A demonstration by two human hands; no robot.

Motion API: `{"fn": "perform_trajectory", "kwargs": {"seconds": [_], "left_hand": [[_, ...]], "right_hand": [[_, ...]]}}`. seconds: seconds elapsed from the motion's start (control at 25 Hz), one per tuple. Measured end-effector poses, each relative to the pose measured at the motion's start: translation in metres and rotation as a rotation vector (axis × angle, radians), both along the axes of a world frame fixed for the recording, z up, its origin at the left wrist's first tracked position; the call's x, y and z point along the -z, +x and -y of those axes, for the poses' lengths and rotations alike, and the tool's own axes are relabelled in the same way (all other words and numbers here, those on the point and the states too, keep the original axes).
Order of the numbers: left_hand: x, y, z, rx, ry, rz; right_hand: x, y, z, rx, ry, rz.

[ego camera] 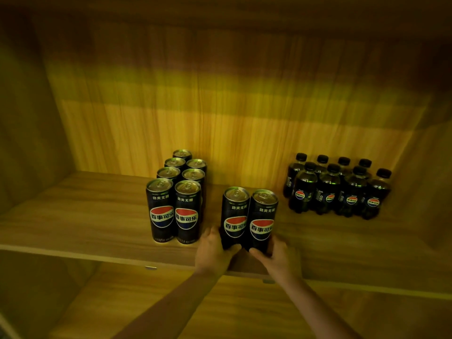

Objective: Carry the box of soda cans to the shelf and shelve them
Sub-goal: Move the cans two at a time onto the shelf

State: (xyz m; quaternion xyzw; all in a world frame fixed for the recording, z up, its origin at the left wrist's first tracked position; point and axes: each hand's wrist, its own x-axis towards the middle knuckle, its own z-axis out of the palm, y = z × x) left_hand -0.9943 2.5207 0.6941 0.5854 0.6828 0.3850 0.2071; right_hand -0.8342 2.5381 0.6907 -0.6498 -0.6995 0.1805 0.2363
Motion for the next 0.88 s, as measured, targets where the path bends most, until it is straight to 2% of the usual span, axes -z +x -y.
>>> {"fn": "perform_trajectory", "kwargs": {"seconds": [0.28,0.56,0.68,0.76,0.88], "left_hand": [[0.007,-0.006,-0.054,0.082,-0.125,-0.016],[0.010,-0.012,-0.079,0.123,-0.098,0.061],[0.008,-0.011,-0.079,0.180,-0.101,0.126],[0.004,-0.012,-0.076,0.201,-0.089,0.148],[-0.004,-0.010,-0.058,0.134,-0.048,0.119]], "right_hand": [[0.004,-0.005,-0.044,0.060,0.127,0.135],[0.003,-0.015,-0.063,0.109,0.154,0.186],[0.005,-0.015,-0.065,0.096,0.139,0.142],[0.005,-0.016,-0.063,0.048,0.042,0.093],[-0.001,-0.012,-0.047,0.052,-0.037,-0.056]]}}
